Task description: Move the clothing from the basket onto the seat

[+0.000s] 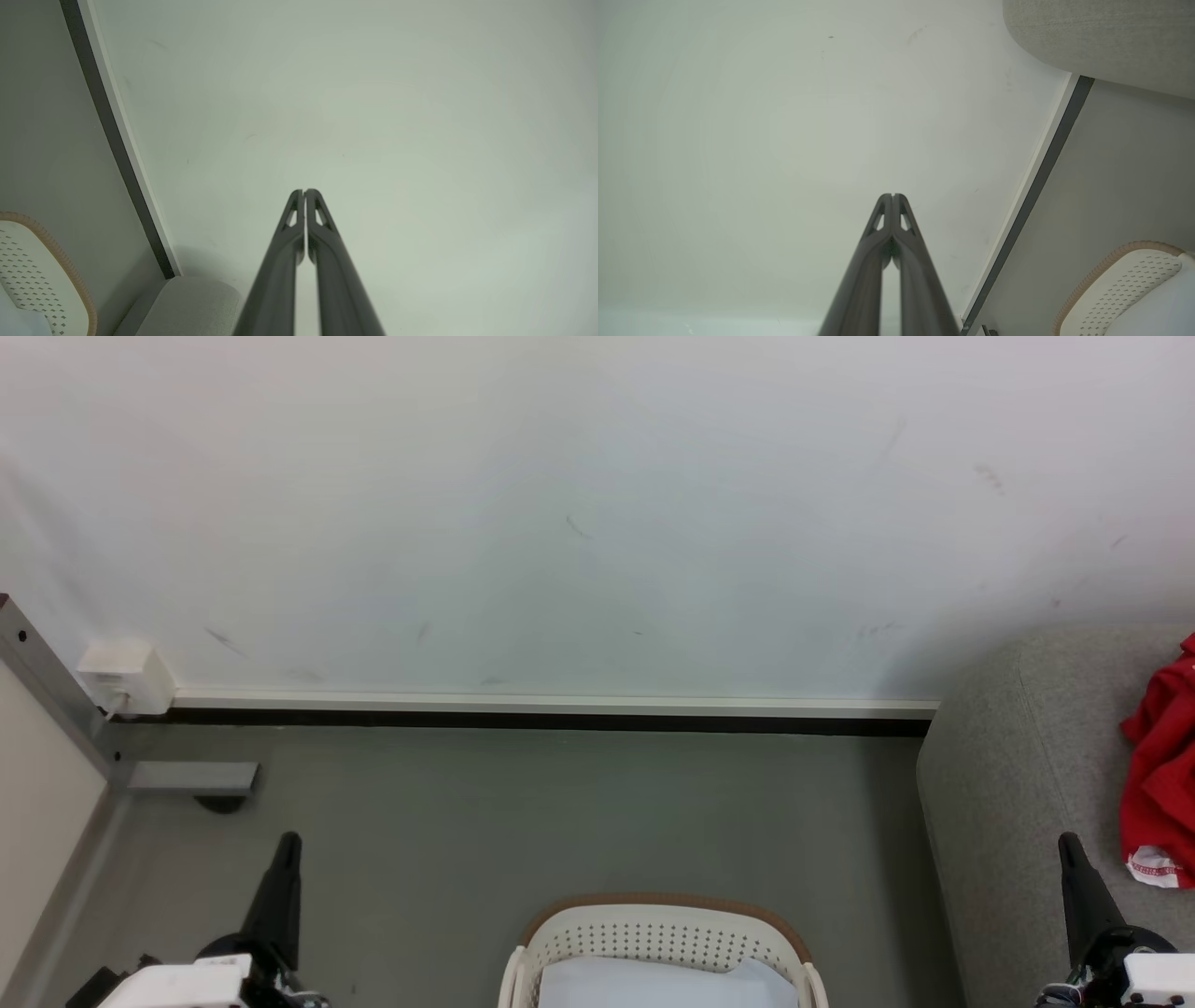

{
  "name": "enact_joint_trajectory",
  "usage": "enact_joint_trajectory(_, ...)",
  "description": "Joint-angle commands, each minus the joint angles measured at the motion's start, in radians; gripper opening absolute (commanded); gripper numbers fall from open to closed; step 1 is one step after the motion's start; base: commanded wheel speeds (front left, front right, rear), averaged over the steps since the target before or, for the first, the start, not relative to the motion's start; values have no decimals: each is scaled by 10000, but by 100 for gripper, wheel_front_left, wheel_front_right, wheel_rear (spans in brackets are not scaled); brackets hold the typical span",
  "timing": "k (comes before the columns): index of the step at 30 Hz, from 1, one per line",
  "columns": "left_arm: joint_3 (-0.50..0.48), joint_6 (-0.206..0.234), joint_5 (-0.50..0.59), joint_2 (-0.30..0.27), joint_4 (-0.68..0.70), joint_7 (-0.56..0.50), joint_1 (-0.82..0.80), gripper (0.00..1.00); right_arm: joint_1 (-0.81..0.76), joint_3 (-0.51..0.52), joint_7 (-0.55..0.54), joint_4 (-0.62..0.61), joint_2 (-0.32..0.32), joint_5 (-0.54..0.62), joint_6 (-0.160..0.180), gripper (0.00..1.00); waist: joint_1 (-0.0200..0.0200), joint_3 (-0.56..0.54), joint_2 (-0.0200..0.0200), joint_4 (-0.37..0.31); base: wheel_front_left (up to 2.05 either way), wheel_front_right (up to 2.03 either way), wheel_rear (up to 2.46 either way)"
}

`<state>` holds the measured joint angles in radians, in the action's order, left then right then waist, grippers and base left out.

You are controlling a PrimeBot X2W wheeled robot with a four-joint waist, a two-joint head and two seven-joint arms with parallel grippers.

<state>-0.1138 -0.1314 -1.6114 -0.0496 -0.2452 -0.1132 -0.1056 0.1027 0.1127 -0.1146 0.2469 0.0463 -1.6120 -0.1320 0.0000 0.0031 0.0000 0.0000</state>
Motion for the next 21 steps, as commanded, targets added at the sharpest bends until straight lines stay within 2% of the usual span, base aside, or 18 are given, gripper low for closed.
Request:
enact_joint_trajectory(1, -31, -23, -39, -15, -8, -37, -80, 0, 127, 33, -26, -44, 74, -20, 24, 0, 0, 0, 0, 0, 0, 0, 0)
enact_joint_trajectory(21, -35, -23, -32, -11, -7, -42, -80, 0, 127, 32, -25, -44, 74, -20, 24, 0, 0, 0, 0, 0, 0, 0, 0)
